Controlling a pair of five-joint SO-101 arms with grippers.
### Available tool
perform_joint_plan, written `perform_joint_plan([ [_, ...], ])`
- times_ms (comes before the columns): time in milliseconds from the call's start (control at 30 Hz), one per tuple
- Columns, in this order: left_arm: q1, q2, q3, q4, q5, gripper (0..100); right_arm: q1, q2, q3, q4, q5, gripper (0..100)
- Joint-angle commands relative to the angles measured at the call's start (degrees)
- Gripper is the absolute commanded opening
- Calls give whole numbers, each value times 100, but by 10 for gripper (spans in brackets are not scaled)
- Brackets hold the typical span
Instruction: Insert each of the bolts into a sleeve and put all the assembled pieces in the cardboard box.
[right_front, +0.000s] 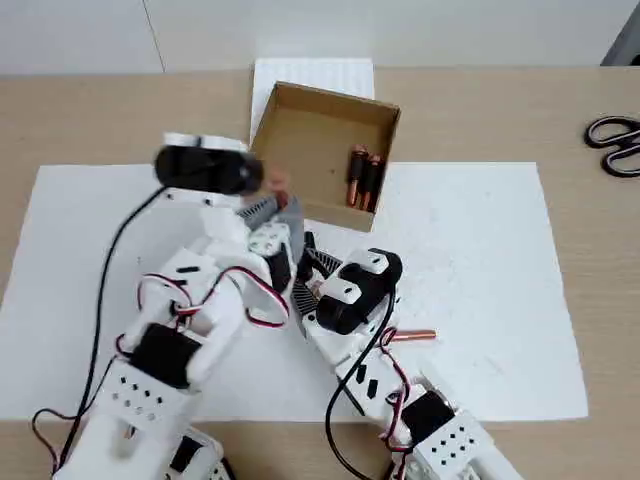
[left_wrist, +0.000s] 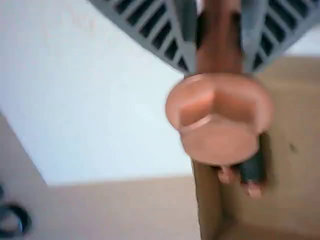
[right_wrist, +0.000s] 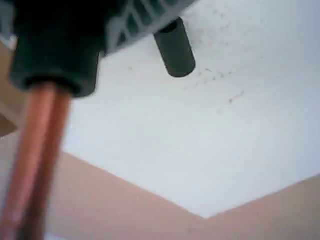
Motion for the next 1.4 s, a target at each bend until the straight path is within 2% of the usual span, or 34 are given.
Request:
perform_joint_plan([
  [0,79,-149,4,0,44,6,4,-119,-369,-92,53,4],
  [267,53,-123,22,-26,44,6,4,-119,-440,-92,53,4],
  [500,158,-149,637,-35,44,6,4,-110,-818,-66,70,4],
  [700,185,-149,971,-9,44,9,4,-110,-1407,453,211,4],
  [800,176,-149,998,9,44,101,4,-110,-1547,488,220,4],
  [933,185,-158,980,246,264,385,75,-110,-1609,488,273,4],
  [1000,176,-158,954,246,607,480,145,-110,-1600,488,440,4],
  [1167,-26,-167,251,246,985,506,479,-84,-1609,488,325,4],
  [1367,-1398,-105,-1473,211,949,468,1684,136,-1890,637,-598,4],
])
